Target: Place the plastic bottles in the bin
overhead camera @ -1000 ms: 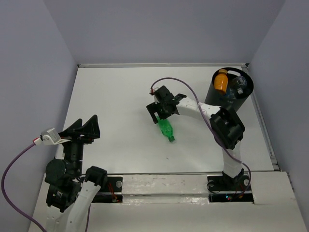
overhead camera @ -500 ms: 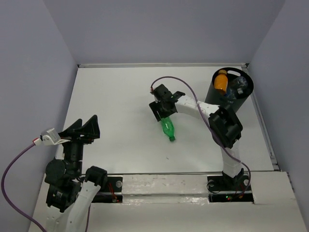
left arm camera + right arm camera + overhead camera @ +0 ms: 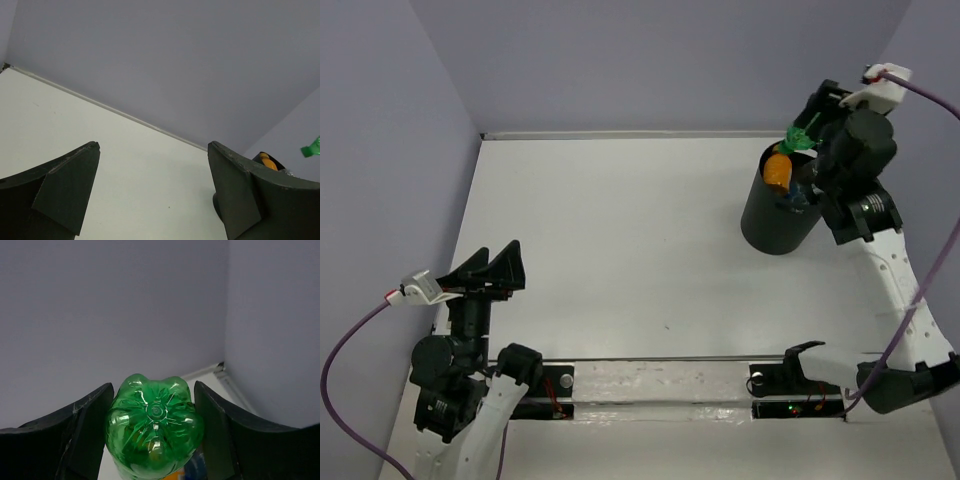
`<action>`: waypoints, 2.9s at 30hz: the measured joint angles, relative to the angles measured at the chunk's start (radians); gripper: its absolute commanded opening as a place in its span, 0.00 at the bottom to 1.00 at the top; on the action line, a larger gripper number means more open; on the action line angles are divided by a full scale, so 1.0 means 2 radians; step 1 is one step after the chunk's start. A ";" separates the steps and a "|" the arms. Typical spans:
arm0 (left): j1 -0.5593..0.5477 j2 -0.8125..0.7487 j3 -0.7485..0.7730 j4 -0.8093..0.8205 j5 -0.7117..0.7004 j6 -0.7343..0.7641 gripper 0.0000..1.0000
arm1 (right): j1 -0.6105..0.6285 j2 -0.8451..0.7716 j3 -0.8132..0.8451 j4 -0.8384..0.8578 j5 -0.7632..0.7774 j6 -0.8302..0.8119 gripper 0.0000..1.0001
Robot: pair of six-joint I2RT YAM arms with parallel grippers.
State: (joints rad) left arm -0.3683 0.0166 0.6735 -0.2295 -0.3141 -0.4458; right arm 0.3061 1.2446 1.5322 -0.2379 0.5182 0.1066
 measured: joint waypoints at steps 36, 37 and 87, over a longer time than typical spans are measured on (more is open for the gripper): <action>-0.032 -0.001 0.000 -0.003 -0.008 0.000 0.99 | -0.107 0.030 -0.278 0.339 0.024 -0.173 0.41; -0.032 -0.001 0.000 -0.003 -0.008 0.000 0.99 | -0.107 0.031 -0.280 0.348 0.023 -0.178 0.41; -0.028 0.116 0.006 0.092 0.101 -0.006 0.99 | -0.108 -0.365 -0.414 0.221 -0.605 0.296 1.00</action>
State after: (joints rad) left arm -0.4236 0.2485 0.6846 -0.0463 -0.1131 -0.4580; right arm 0.0906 0.5152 0.7033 0.2050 -0.6914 0.6991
